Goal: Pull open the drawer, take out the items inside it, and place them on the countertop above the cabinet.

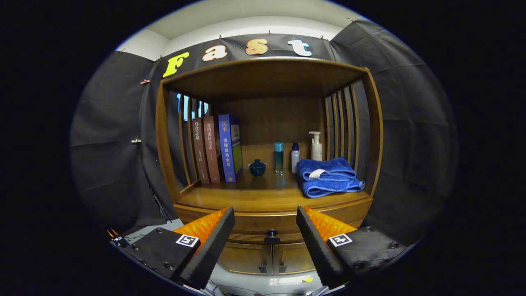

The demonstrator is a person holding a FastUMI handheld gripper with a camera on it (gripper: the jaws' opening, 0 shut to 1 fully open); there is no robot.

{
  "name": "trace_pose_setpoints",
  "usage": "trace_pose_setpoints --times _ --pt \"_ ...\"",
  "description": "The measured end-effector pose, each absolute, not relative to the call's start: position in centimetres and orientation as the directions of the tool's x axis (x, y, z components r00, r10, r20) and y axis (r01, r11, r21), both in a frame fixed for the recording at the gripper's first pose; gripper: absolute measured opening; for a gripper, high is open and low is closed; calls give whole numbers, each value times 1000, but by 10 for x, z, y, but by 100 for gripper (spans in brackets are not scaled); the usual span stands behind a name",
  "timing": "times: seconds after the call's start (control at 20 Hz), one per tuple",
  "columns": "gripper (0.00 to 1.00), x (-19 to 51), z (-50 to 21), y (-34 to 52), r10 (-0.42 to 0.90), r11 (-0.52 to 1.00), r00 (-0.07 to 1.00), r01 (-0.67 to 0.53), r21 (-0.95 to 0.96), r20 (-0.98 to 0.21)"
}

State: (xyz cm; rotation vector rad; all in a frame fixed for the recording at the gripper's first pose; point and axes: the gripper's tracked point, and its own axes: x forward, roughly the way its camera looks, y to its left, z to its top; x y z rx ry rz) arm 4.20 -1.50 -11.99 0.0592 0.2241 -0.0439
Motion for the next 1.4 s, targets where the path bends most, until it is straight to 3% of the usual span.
trace_pose_setpoints --times 0.75,0.85,0.9,1.15,1.25,1.4 --pt "98 108 -277 -21 -39 996 889 72 54 -456" --pt "84 111 -287 -20 -42 996 881 72 46 -470" --pt "72 112 -293 -22 -47 996 874 76 40 -484" --pt "41 109 -292 -24 -39 997 869 64 33 -493" --pt "32 110 -293 -23 -36 998 866 57 27 -500" --pt "32 110 -294 -23 -33 998 863 59 36 -504"
